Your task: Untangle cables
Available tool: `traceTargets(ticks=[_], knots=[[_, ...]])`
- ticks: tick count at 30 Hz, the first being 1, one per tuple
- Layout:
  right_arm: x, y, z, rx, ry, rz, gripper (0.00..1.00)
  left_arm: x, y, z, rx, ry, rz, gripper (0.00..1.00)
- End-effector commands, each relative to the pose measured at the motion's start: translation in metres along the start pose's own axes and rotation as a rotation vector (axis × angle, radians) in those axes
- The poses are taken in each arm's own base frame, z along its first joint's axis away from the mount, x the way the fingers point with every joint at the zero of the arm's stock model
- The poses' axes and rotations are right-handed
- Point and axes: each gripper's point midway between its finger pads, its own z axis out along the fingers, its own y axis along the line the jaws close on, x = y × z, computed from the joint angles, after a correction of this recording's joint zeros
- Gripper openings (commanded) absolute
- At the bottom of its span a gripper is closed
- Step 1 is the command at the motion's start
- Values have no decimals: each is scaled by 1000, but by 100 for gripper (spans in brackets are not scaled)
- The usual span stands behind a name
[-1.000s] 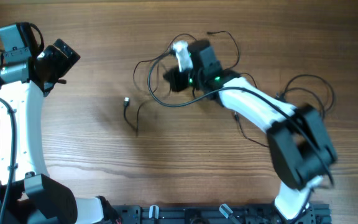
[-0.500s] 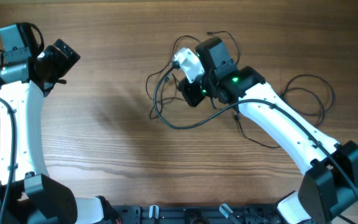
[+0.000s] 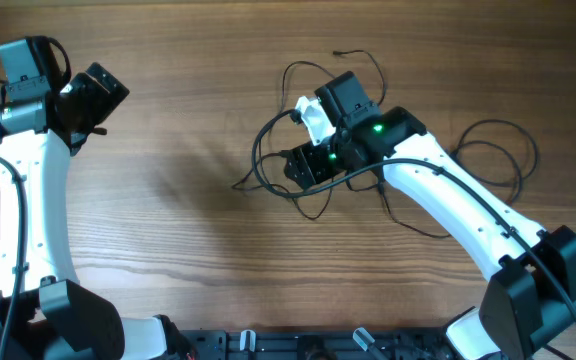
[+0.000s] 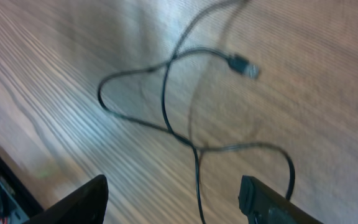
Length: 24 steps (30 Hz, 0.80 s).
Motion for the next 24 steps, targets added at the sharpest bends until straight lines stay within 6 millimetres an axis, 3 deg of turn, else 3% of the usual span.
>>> traceTargets(ticks=[1,5,7,9,11,14,15,16,17,19,21,23,24], knots=[[3,21,19,-27,20,-148,72,-3,2,0,-6,-8,-16,100],[26,57,64,-73,111,-400,82,-3,2,0,-6,-8,-16,100],[25,47,98,33,118,-497,85,-3,2,0,-6,-8,-16,100],[15,15,128,207,99,-512,90,-3,2,0,-6,-8,-16,100],[9,5,132,265,88,-489,98,-3,2,0,-6,-8,-16,100],[2,8,129,263,58,-501,99,-3,2,0,-6,-8,-16,100],[-4,10,129,261,33,-504,87,-3,2,0,-6,-8,-16,100],[-8,11,129,260,17,-504,12,-3,2,0,-6,-8,-16,100],[-11,13,126,255,4,-500,4,-3,2,0,-6,-8,-16,100],[-30,30,101,230,-71,-507,4,-3,2,0,-6,-8,-16,100],[-63,56,51,203,-218,-520,4,-3,2,0,-6,-8,-16,100],[-112,95,-46,181,-520,-555,4,-3,2,0,-6,-8,-16,100],[-126,104,-85,188,-641,-558,4,-3,2,0,-6,-8,-16,100]])
